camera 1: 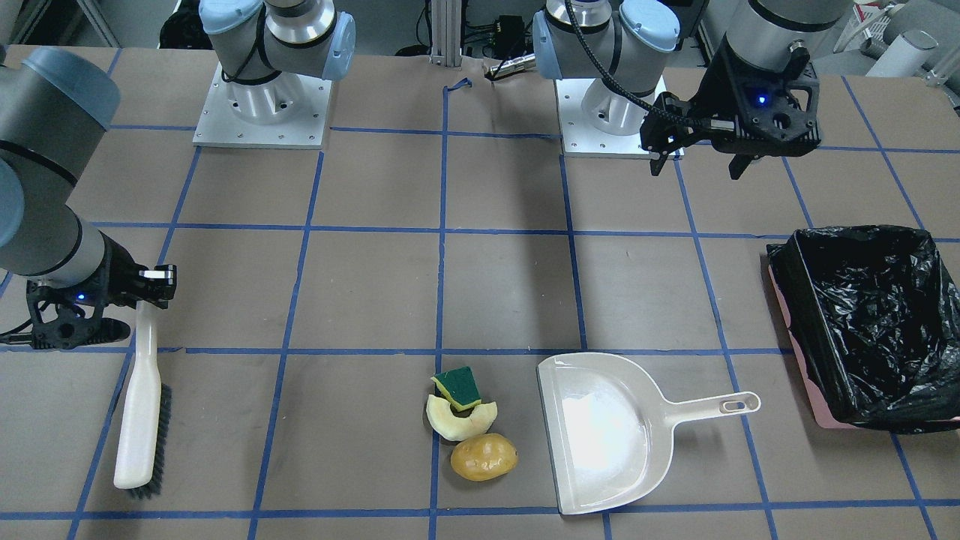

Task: Sweep and dump trash into bin
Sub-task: 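Lift the brush with the right gripper and carry it toward the sponge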

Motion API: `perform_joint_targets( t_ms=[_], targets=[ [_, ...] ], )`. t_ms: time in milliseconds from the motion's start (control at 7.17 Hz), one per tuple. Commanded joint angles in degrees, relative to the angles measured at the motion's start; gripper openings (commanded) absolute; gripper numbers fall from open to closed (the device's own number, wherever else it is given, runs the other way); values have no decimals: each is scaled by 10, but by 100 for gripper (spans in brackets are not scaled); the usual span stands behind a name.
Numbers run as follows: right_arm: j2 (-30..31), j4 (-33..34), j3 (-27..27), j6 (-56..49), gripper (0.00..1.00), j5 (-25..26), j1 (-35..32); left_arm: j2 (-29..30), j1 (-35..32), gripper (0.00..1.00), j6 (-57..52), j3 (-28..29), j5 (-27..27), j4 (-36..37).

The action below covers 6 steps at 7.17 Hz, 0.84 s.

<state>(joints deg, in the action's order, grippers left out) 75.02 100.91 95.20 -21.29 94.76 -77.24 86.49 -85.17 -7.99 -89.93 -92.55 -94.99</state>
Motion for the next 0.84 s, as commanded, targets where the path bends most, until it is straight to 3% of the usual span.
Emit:
perform_joint_targets(
  t_ms=[0, 419, 698],
  targets=[
    [2, -3, 1, 8, 0, -2, -10, -3, -1, 100, -2, -1, 0, -2],
    [-2, -10, 3, 86, 0, -45, -38, -3, 2, 100, -5, 0, 1, 1],
    [-9, -10, 3, 124, 0, -46, -64, -17, -1, 100, 1, 0, 6, 2]
  ],
)
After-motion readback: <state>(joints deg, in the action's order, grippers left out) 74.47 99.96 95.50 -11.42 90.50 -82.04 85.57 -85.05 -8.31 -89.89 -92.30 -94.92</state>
